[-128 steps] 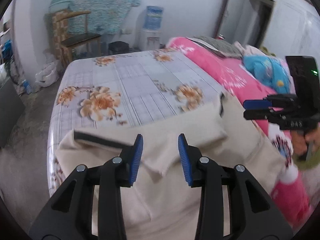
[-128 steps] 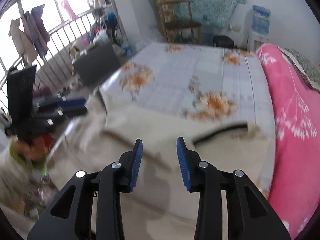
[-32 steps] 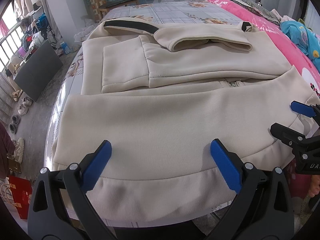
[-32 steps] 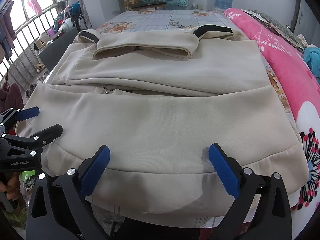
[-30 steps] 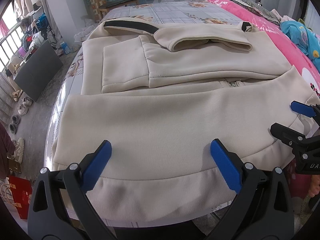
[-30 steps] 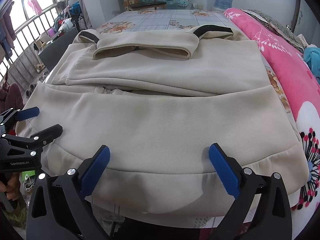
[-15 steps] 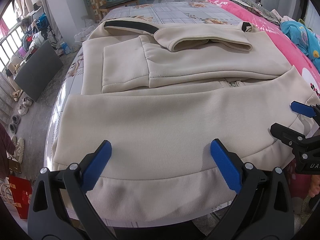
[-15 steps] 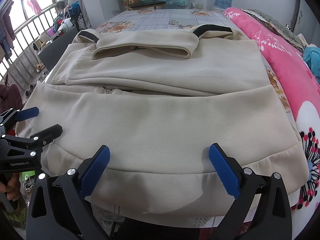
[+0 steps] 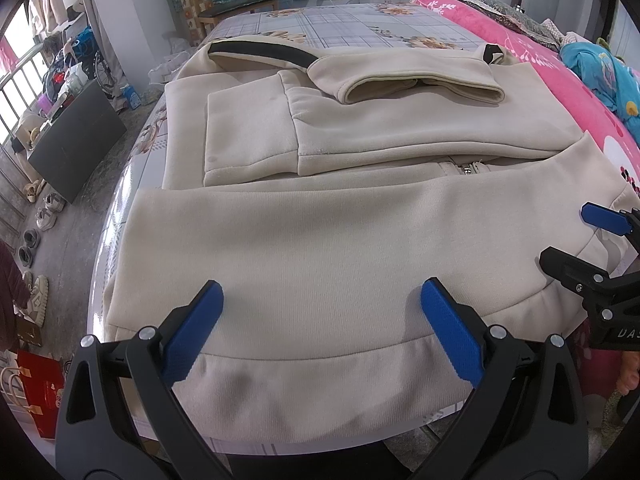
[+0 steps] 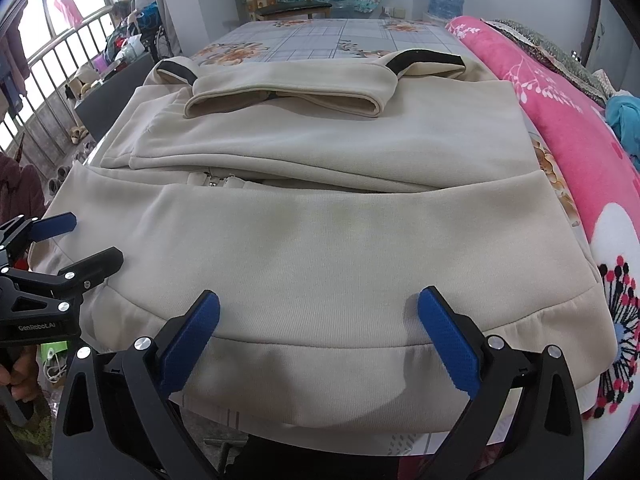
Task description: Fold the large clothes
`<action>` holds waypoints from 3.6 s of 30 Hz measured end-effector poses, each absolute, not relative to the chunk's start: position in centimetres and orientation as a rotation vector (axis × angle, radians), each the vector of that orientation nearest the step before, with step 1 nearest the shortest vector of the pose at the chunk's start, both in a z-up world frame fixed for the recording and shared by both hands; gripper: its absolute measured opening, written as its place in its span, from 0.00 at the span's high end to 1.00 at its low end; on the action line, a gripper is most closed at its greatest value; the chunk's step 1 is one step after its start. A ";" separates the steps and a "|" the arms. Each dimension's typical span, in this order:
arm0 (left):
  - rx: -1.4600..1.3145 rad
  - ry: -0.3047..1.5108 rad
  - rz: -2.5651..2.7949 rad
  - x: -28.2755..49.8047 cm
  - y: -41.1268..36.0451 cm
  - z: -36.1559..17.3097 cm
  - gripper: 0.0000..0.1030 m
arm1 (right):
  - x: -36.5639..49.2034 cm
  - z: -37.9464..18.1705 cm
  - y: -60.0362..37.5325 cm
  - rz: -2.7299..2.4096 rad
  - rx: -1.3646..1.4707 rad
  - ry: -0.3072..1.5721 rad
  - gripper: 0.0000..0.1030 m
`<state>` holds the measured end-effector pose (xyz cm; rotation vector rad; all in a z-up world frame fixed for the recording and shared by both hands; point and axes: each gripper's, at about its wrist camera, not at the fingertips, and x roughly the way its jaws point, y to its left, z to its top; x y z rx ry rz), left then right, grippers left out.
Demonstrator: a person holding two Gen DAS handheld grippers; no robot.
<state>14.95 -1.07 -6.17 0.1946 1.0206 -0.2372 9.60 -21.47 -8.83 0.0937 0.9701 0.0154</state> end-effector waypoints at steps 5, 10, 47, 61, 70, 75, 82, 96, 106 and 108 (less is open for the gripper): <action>0.195 1.020 -0.237 15.0 -1.1 -6.2 0.07 | 9.6 -8.8 -21.4 0.013 0.090 0.970 0.06; 0.194 1.020 -0.237 15.0 -1.1 -6.2 0.07 | 9.5 -8.7 -21.4 0.017 0.091 0.966 0.06; 0.211 1.027 -0.208 15.1 -1.7 -6.1 0.07 | 11.5 -7.5 -21.0 0.040 0.085 0.962 0.06; 0.208 1.027 -0.207 15.1 -1.6 -6.1 0.07 | 11.8 -8.3 -20.6 0.046 0.091 0.981 0.06; 0.222 0.985 -0.197 14.8 -1.3 -5.8 0.07 | 11.7 -8.5 -20.3 0.047 0.083 0.976 0.06; 0.187 0.875 -0.176 13.9 1.8 -4.0 0.08 | 11.8 -8.5 -20.3 0.049 0.078 0.979 0.06; 0.013 0.905 -0.129 14.8 9.0 -3.6 0.42 | 11.6 -8.5 -20.3 0.053 0.077 0.967 0.06; -0.106 0.962 -0.231 14.4 11.2 -4.5 0.57 | 11.5 -8.6 -20.4 0.058 0.074 0.962 0.06; -0.164 1.001 -0.292 16.7 11.6 -5.5 0.57 | 11.6 -8.6 -20.4 0.055 0.072 0.963 0.06; -0.159 0.958 -0.345 16.2 11.0 -4.7 0.57 | 11.6 -8.6 -20.4 0.054 0.074 0.962 0.06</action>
